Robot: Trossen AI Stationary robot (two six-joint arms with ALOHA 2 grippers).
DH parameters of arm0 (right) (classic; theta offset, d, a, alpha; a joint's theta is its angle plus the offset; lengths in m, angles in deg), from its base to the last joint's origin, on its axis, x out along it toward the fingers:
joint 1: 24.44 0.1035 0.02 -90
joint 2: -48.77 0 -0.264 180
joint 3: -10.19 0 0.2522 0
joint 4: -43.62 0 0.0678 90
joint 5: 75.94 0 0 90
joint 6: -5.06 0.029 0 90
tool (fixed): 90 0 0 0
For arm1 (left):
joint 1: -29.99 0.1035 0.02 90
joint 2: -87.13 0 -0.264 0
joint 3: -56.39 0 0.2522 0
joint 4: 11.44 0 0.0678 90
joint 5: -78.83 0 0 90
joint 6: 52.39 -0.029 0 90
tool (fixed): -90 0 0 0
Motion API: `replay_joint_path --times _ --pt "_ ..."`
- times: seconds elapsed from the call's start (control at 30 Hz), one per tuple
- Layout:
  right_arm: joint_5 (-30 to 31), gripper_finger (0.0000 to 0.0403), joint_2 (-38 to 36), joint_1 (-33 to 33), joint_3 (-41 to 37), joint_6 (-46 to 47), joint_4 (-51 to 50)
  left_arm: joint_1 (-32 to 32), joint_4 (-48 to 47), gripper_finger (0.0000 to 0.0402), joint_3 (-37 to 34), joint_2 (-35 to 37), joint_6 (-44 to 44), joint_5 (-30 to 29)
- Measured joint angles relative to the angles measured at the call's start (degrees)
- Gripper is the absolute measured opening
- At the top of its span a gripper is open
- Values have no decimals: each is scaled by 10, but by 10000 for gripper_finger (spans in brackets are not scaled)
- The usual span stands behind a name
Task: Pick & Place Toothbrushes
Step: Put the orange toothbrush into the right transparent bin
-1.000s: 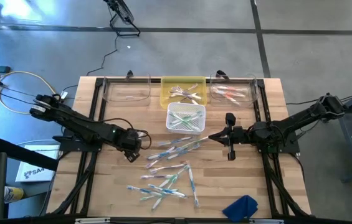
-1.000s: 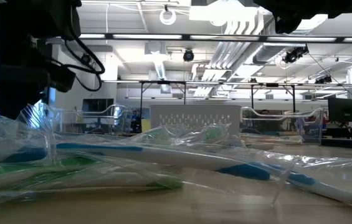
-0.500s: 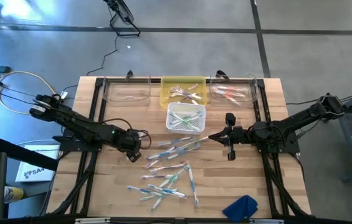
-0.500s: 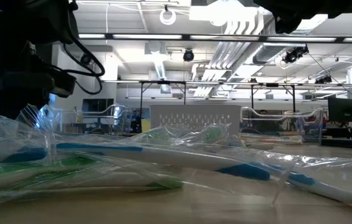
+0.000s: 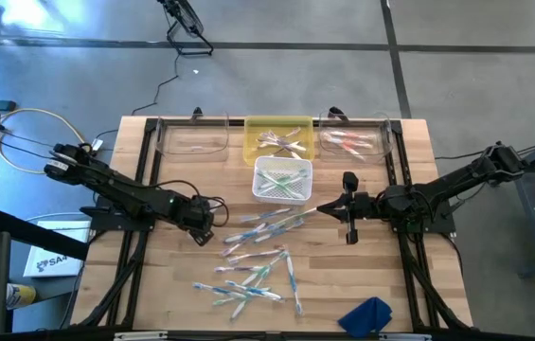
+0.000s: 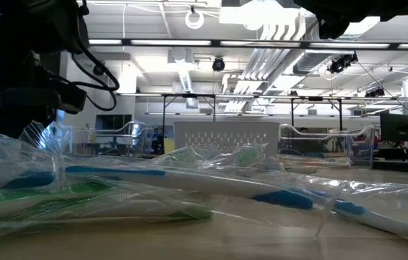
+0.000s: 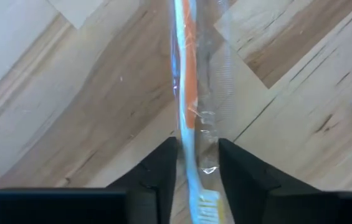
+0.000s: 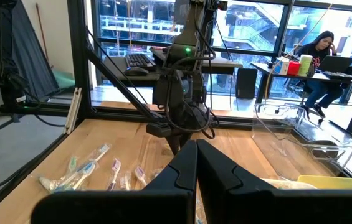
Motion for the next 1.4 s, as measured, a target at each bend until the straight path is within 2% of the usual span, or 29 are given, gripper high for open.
replay_joint_path --times 0.23,0.53,0.77,1.03,1.4 --pt "0 2 0 0 0 0 0 0 -6 54 0 0 -1 -1" --pt "0 2 0 0 0 0 0 0 -2 8 0 0 -16 4" --pt "0 2 0 0 0 0 -11 0 1 8 0 0 -23 17" --pt "0 2 0 0 0 0 -29 0 9 8 0 0 -34 68" --pt "0 2 0 0 0 0 -32 0 8 8 0 0 -36 87"
